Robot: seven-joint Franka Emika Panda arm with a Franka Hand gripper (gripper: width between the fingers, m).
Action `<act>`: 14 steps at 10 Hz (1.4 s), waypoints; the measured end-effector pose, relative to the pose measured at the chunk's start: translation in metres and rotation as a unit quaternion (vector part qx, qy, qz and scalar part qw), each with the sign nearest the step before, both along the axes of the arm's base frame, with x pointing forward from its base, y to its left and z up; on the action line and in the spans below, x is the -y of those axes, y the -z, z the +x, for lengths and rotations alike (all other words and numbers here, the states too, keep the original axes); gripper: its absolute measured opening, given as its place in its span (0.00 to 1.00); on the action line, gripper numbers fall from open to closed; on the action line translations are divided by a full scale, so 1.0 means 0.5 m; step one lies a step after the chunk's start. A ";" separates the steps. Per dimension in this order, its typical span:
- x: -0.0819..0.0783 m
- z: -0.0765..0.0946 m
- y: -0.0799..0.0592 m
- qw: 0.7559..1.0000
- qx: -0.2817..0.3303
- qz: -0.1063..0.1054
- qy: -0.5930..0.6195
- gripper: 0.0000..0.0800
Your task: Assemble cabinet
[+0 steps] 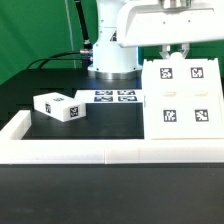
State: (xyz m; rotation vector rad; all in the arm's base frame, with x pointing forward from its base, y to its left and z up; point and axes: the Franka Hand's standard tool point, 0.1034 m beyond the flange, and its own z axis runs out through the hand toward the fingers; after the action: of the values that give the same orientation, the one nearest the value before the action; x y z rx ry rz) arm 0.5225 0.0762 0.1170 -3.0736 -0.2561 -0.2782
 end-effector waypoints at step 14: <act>0.005 0.041 -0.051 1.000 -0.020 0.001 -0.006 0.00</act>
Offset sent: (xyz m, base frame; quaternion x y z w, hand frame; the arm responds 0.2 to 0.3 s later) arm 0.0000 0.0000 0.0000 0.0000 0.0000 0.0000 1.0000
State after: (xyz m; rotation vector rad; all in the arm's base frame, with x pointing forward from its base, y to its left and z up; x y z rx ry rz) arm 0.5428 0.0737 0.1428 -3.0714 -0.2715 -0.2162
